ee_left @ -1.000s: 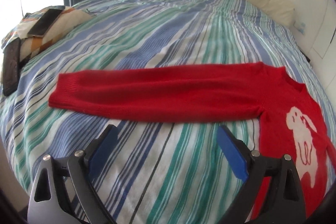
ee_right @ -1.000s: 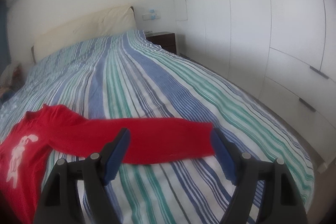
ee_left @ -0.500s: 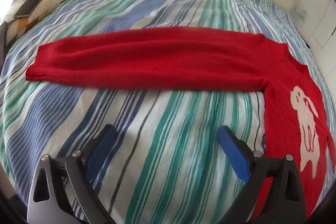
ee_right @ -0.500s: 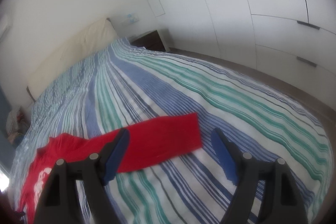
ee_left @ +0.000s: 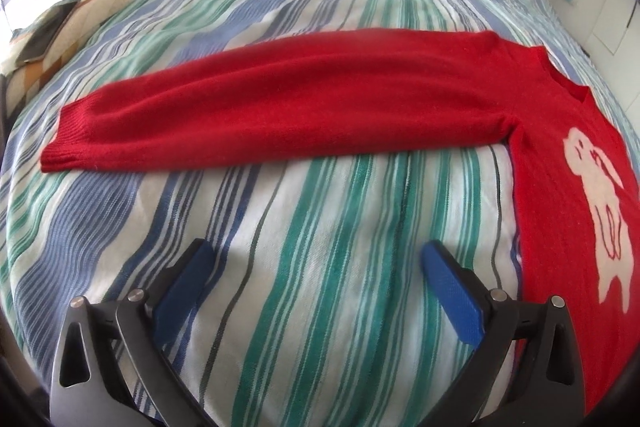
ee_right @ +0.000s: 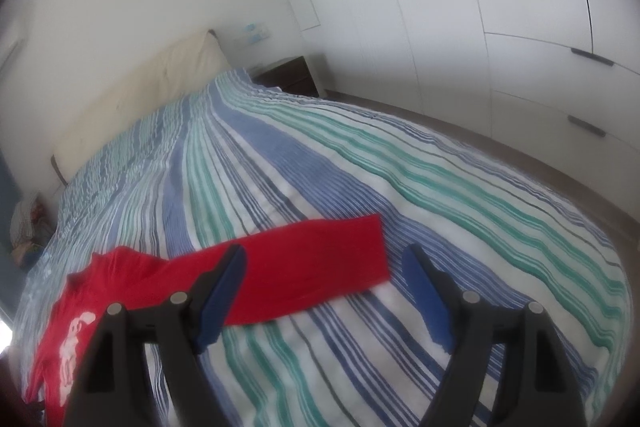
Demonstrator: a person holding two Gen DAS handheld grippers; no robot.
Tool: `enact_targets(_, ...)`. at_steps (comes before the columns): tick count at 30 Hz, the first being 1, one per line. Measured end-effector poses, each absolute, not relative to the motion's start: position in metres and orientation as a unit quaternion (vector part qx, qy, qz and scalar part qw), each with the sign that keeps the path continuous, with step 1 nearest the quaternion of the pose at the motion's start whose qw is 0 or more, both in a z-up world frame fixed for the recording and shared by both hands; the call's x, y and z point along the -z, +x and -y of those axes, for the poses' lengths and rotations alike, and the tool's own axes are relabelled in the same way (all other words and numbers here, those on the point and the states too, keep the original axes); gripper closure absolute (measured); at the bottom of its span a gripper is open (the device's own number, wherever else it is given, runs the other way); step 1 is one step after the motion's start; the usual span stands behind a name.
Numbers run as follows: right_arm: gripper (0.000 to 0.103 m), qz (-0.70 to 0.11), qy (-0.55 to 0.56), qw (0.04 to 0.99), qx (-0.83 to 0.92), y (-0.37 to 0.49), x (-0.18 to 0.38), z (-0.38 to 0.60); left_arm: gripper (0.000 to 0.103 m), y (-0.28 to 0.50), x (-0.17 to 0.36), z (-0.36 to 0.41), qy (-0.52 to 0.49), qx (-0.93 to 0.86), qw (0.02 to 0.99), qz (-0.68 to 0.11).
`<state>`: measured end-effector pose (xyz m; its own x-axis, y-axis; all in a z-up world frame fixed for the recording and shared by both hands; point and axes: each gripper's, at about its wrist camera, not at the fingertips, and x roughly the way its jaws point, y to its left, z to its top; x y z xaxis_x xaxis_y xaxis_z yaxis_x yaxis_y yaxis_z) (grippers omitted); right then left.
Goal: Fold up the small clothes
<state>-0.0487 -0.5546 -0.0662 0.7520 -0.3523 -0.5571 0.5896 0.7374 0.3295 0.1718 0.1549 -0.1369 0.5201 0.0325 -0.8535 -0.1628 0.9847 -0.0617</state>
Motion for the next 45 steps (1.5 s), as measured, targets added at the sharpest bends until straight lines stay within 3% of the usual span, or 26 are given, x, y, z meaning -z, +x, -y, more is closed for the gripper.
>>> enact_targets(45, 0.024, -0.242, 0.243, 0.902, 0.262, -0.049, 0.067, 0.551, 0.000, 0.175, 0.141, -0.144, -0.032, -0.062, 0.869, -0.491)
